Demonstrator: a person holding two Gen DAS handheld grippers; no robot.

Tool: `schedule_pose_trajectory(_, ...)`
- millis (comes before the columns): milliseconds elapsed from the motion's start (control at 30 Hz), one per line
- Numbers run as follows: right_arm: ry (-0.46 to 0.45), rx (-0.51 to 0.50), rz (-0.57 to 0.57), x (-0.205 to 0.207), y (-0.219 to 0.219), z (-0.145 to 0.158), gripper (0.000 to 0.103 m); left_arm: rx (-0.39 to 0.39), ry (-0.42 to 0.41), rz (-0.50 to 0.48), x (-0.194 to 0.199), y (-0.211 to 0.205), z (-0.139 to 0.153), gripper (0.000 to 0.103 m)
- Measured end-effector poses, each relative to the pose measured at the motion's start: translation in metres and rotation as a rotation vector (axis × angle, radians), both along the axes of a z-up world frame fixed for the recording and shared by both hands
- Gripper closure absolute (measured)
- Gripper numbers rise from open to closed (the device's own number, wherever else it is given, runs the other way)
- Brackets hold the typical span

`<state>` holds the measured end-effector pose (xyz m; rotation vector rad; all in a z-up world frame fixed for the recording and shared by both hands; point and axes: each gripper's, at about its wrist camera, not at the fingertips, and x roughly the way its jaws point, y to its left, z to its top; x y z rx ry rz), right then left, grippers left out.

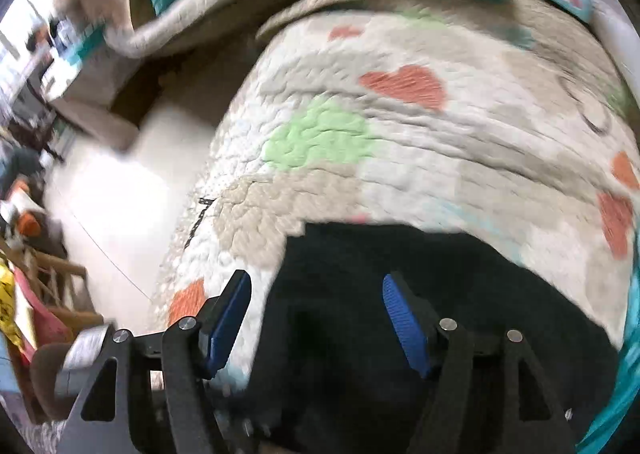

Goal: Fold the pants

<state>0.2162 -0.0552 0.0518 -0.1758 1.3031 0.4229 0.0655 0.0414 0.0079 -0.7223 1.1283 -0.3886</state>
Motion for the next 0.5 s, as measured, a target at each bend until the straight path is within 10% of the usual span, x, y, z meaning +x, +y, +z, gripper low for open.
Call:
schedule_pose_trajectory(167, 0.051, -0.279, 0.018, 0.018, 0.036, -0.046, 0.032, 0.012, -0.003, 0.023, -0.004, -0.002, 0.000, 0.084)
schedule_pose_trajectory(333, 0.023, -0.226, 0.000, 0.015, 0.020, -0.033, 0.084, 0.044, 0.000, 0.010, -0.002, -0.008, 0.008, 0.091)
schedule_pose_trajectory(500, -0.046, -0.200, 0.010, 0.003, 0.020, -0.013, 0.089, 0.044, -0.024, 0.045, -0.008, 0.007, 0.023, 0.096)
